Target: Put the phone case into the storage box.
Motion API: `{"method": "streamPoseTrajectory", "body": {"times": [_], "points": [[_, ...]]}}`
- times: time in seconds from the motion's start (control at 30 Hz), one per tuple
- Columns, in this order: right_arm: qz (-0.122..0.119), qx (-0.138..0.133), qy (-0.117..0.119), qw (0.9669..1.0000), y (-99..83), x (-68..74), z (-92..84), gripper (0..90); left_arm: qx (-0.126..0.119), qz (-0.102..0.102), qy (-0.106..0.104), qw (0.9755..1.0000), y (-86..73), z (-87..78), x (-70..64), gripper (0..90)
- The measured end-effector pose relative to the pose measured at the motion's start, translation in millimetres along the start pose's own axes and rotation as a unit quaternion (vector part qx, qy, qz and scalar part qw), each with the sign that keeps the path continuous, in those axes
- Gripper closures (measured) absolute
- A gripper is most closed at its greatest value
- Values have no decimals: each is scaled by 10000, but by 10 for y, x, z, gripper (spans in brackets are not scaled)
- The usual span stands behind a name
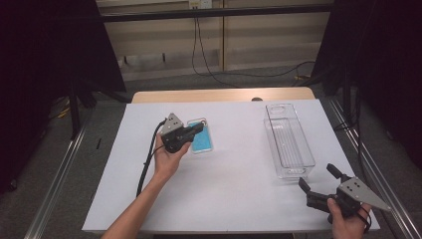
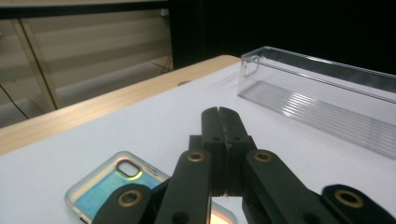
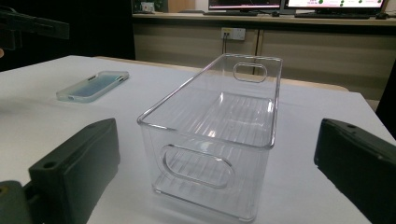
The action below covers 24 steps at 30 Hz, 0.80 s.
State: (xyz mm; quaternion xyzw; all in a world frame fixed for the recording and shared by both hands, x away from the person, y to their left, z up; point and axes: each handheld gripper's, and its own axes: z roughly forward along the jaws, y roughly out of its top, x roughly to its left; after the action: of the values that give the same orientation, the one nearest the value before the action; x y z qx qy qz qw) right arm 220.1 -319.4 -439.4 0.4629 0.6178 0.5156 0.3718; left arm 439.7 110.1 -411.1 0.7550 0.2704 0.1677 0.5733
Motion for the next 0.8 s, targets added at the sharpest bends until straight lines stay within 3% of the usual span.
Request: {"method": "streamPoseTrajectory", "body": {"times": [0.2, 0.27, 0.33, 0.6, 0.7, 0.8], "points": [[-4, -12, -16, 10000, 0, -5, 0, 0, 211, 65, 196, 9996, 20, 35, 33, 900], [-8, -10, -10, 10000, 1, -4, -1, 0, 284, -31, 238, 9993, 18, 52, 52, 900], [-12, -11, 2, 10000, 1, -4, 0, 0, 469, -5, 356, 9983, 21, 71, 59, 900], [-5, 5, 23, 10000, 0, 3, 2, 0, 889, -51, 174, 9959, 46, 146, 98, 900], [-4, 1, 16, 10000, 0, 6, 2, 0, 1146, -203, 11, 9932, 44, 201, 117, 900], [-16, -5, 8, 10000, 1, 2, -1, 0, 1322, -144, -28, 9911, 62, 242, 105, 900]]}}
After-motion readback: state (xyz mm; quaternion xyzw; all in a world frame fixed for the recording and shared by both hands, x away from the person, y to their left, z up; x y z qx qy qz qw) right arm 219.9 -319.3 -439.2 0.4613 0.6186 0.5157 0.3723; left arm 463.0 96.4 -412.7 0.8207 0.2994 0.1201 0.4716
